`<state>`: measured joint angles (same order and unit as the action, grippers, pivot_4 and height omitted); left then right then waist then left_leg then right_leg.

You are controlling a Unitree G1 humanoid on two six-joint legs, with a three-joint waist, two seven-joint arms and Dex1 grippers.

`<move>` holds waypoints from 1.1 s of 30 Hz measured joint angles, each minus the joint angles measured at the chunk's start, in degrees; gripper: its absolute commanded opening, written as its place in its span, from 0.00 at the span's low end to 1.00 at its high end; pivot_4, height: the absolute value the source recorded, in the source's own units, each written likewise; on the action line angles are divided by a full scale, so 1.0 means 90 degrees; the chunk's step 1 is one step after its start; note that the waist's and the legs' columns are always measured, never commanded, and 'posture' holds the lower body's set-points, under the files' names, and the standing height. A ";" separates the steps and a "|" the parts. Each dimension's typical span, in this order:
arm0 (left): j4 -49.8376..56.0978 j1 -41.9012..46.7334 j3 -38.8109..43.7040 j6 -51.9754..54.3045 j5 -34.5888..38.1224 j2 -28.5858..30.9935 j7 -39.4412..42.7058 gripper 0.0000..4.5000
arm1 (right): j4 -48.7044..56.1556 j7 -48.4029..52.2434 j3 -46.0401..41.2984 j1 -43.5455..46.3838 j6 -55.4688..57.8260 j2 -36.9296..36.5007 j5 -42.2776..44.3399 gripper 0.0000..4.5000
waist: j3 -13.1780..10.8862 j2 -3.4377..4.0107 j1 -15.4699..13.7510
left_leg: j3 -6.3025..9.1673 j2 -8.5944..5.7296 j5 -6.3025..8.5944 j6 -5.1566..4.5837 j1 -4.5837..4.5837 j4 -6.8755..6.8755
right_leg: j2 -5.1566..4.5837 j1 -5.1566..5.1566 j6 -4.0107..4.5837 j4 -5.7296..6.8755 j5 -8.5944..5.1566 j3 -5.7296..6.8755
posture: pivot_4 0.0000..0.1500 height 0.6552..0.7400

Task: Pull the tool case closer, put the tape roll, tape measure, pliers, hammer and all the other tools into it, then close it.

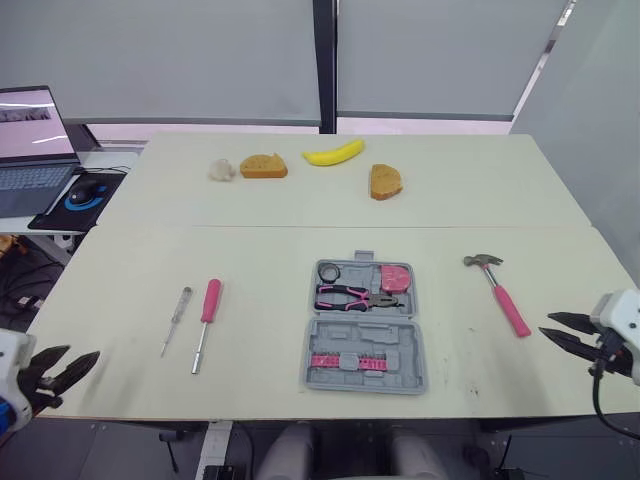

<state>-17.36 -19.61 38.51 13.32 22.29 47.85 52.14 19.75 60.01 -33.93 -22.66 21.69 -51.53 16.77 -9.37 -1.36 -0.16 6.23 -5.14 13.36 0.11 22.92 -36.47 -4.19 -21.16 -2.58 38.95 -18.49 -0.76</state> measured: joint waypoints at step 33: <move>0.1847 -0.0087 -0.0233 0.0972 0.0313 -0.1228 -0.1213 1.00 | 0.1065 0.0361 0.3391 0.4346 0.1237 -0.0226 0.1528 1.00 | 0.0003 -0.0009 -0.0110 | 0.0002 0.0007 0.0009 0.0006 0.0010 0.0010 | 0.0002 -0.0016 0.0006 -0.0008 -0.0001 0.0012 | 1.00 1.00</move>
<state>-0.74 -20.39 36.41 22.07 25.11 36.80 41.22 29.33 63.26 -3.41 16.45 32.82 -53.56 30.52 -9.35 -1.44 -1.15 6.25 -5.08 13.44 0.16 23.01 -36.38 -4.18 -21.30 -2.54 38.88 -18.50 -0.65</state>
